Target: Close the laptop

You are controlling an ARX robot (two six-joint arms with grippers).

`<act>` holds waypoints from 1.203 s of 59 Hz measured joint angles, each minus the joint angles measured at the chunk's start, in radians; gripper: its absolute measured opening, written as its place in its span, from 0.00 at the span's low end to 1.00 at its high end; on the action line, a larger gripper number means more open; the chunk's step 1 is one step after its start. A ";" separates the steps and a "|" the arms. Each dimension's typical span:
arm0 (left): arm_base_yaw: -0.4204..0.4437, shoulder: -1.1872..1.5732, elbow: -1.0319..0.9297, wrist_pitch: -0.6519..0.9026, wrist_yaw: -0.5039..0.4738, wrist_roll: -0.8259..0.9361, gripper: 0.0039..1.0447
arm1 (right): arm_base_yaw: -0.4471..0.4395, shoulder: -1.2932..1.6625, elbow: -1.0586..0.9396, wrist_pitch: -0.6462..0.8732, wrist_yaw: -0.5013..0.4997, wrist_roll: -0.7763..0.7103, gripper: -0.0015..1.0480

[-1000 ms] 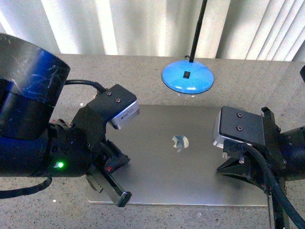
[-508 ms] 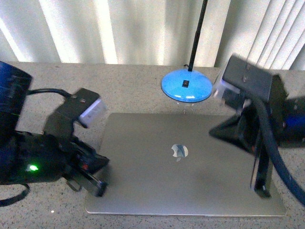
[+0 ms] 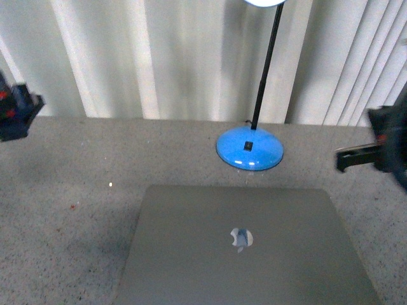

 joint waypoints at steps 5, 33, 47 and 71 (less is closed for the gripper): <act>0.010 -0.058 -0.065 0.085 -0.013 0.060 0.18 | -0.034 -0.093 -0.066 0.008 -0.010 0.040 0.03; 0.009 -0.434 -0.311 -0.041 -0.011 0.111 0.03 | -0.121 -0.540 -0.286 -0.237 -0.117 0.068 0.03; 0.009 -0.653 -0.377 -0.194 -0.011 0.112 0.03 | -0.202 -0.756 -0.343 -0.395 -0.190 0.070 0.03; 0.009 -1.002 -0.400 -0.491 -0.011 0.113 0.03 | -0.202 -1.098 -0.377 -0.690 -0.193 0.071 0.03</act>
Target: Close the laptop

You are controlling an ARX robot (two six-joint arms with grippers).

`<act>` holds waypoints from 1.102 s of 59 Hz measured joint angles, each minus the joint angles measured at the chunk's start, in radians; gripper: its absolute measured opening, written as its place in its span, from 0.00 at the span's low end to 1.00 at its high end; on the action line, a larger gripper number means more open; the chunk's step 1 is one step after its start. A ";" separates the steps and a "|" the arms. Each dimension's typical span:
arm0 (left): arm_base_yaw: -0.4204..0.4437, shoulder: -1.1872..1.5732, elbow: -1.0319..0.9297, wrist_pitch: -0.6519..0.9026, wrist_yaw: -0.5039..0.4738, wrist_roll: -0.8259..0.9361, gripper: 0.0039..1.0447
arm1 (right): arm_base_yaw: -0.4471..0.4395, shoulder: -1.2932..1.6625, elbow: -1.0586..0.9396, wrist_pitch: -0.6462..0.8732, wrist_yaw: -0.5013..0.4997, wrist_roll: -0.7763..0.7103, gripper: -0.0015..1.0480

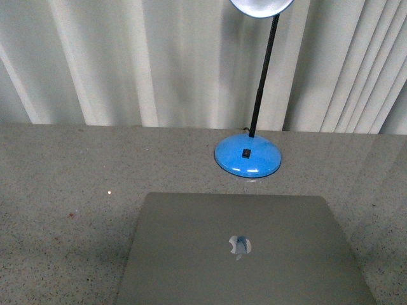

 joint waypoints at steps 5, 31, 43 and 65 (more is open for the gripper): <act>0.000 -0.052 0.000 -0.048 0.000 0.000 0.03 | 0.000 -0.050 0.000 -0.047 0.000 0.000 0.03; 0.000 -0.304 -0.001 -0.288 0.000 0.000 0.03 | 0.000 -0.288 0.000 -0.275 0.000 0.000 0.03; 0.000 -0.370 -0.001 -0.354 0.000 0.000 0.03 | 0.000 -0.351 0.000 -0.338 -0.001 0.000 0.03; 0.000 -0.579 0.000 -0.586 0.000 0.000 0.03 | 0.000 -0.565 0.000 -0.555 -0.002 0.000 0.03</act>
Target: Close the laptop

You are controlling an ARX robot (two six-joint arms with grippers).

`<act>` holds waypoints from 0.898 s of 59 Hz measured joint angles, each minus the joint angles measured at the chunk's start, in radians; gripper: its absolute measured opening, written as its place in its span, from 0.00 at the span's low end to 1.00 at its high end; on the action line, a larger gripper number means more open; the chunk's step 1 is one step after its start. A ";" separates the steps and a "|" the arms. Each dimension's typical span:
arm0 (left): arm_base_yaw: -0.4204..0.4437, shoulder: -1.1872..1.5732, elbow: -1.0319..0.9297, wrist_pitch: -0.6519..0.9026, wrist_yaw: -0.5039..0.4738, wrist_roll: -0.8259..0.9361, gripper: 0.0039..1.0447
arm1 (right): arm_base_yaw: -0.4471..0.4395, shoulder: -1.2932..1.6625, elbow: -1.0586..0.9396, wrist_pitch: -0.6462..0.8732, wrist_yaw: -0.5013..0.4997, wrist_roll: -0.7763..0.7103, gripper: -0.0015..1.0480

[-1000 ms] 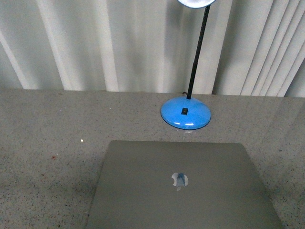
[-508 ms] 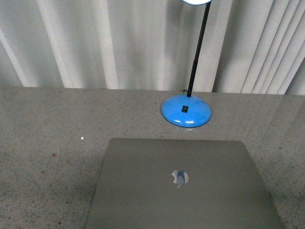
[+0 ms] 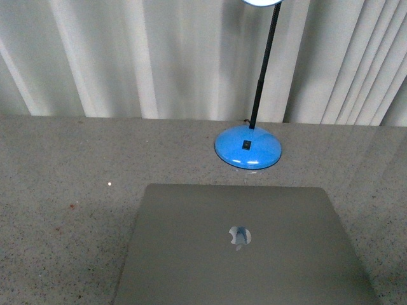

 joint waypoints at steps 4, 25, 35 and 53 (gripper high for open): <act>0.000 -0.023 0.000 -0.001 0.001 0.000 0.03 | 0.000 -0.001 0.000 -0.004 -0.001 0.000 0.03; 0.000 -0.022 0.000 -0.006 0.000 0.000 0.45 | 0.000 -0.002 0.000 -0.005 0.000 0.000 0.44; 0.000 -0.022 0.000 -0.006 0.000 0.000 0.74 | 0.000 -0.002 0.000 -0.005 0.000 0.000 0.71; 0.000 -0.022 0.000 -0.006 0.000 0.003 0.94 | 0.000 -0.002 0.000 -0.005 0.000 0.000 0.93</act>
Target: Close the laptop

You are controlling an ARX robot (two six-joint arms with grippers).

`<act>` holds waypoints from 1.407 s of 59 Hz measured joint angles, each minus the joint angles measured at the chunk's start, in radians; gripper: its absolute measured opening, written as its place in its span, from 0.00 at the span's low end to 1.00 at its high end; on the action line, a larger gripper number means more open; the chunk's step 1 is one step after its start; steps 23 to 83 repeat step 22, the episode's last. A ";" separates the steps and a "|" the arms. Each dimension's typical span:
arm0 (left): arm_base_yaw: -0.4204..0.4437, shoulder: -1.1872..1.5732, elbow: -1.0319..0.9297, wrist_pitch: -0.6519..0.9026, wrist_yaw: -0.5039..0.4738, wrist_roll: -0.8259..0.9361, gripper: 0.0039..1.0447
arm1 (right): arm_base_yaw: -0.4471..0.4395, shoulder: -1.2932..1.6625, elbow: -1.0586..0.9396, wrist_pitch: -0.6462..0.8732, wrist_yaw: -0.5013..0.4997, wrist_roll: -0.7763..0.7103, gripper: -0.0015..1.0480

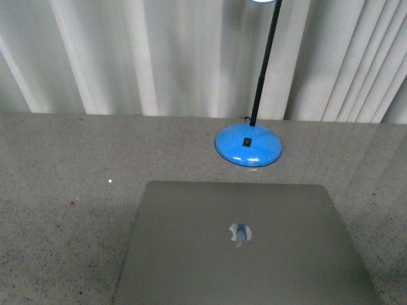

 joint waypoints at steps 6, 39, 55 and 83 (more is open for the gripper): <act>0.000 0.000 0.000 0.000 0.000 0.000 0.94 | 0.000 0.000 0.000 0.000 0.000 0.000 0.93; 0.000 0.000 0.000 0.000 0.000 0.000 0.94 | 0.000 0.000 0.000 0.000 0.000 0.000 0.93; 0.000 0.000 0.000 0.000 0.000 0.000 0.94 | 0.000 0.000 0.000 0.000 0.000 0.000 0.93; 0.000 0.000 0.000 0.000 0.000 0.000 0.94 | 0.000 0.000 0.000 0.000 0.000 0.000 0.93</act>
